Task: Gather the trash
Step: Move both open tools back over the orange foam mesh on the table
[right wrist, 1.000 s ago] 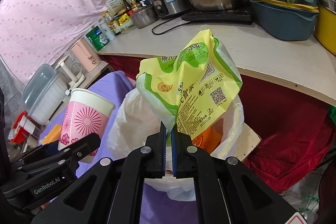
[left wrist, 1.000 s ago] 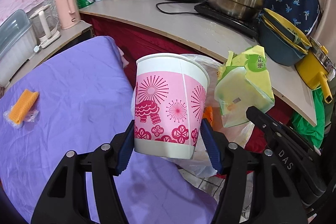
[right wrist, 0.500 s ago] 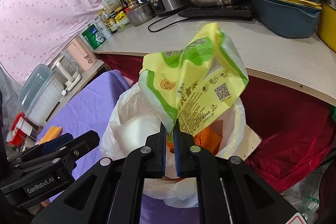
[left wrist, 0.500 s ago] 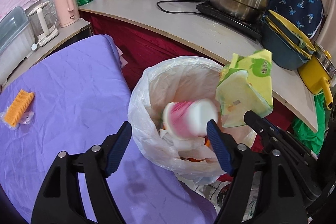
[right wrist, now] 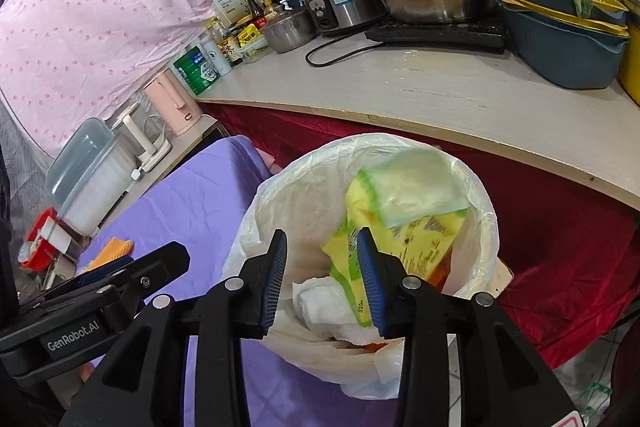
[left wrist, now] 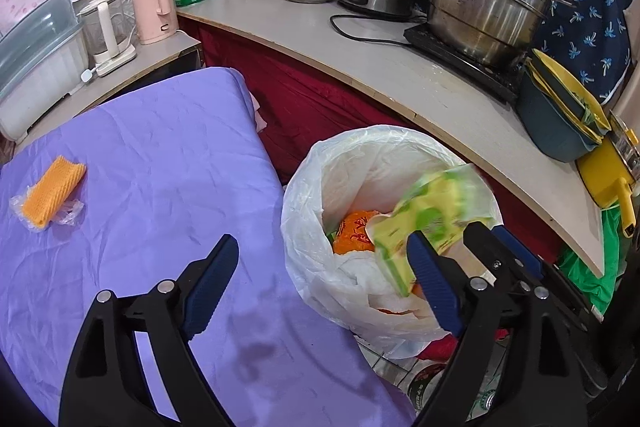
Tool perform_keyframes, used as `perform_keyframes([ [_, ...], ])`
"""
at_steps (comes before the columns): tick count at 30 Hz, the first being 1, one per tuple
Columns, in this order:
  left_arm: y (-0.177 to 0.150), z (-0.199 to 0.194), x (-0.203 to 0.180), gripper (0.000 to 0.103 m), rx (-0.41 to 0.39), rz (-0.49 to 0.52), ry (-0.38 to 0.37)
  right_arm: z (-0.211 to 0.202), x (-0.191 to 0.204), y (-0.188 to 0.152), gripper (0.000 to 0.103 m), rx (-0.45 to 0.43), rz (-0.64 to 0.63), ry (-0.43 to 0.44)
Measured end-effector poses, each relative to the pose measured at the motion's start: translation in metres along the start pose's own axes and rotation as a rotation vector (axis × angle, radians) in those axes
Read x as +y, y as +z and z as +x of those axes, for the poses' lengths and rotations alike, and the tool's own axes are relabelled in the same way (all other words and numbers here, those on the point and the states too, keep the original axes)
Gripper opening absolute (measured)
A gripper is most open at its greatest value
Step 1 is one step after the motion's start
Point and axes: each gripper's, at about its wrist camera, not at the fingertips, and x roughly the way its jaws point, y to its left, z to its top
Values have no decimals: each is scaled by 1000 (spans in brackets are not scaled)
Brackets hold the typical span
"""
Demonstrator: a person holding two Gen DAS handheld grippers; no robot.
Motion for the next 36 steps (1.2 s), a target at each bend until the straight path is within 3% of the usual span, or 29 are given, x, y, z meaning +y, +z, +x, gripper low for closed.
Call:
perform_keyframes([
  [10, -1, -9, 15, 82, -9, -30, 4, -7, 9, -2, 43, -4, -8, -7],
  [23, -5, -28, 48, 82, -32, -84, 17, -13, 48, -5, 47, -11, -65, 24],
  [36, -19, -49, 130, 82, -54, -217, 77, 3, 121, -24, 47, 34, -174, 88],
])
